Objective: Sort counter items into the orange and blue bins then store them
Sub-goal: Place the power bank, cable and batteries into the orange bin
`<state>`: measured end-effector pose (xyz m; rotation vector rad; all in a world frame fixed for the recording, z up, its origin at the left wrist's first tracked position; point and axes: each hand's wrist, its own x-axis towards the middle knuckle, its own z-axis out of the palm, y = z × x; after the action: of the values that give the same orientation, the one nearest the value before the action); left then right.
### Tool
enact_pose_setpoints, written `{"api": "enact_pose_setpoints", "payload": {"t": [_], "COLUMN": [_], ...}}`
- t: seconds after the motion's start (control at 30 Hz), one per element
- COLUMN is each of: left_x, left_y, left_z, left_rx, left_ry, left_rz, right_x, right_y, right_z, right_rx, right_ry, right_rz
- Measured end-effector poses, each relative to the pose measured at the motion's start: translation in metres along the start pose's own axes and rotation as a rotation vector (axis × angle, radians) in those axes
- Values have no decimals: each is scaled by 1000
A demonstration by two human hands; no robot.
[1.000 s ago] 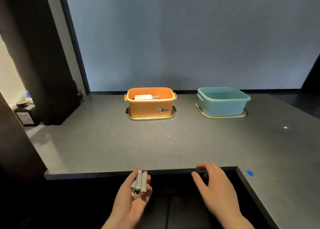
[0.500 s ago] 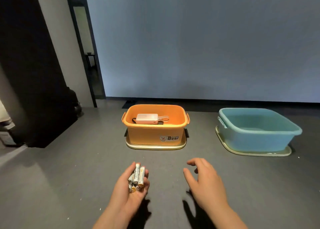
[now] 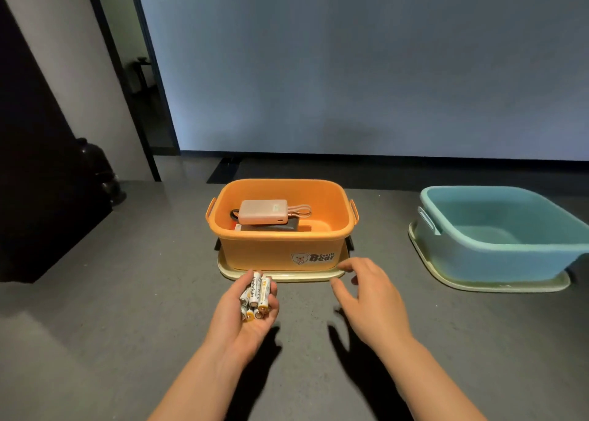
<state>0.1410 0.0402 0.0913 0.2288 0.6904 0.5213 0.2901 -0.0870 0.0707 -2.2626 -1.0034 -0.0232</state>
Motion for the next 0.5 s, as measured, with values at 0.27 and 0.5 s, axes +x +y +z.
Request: {"api": "enact_pose_setpoints", "payload": {"t": [0.27,0.5], "left_x": [26,57], "left_y": [38,73], "left_z": [30,89], "left_rx": [76,257], "left_ry": [-77,-276], "left_rz": [-56,-150], "right_x": [42,68], "right_y": [-28,-25], "right_z": [11,-1], "right_rx": [26,82], "right_ry": [27,99], "right_rz": [-19,51]}}
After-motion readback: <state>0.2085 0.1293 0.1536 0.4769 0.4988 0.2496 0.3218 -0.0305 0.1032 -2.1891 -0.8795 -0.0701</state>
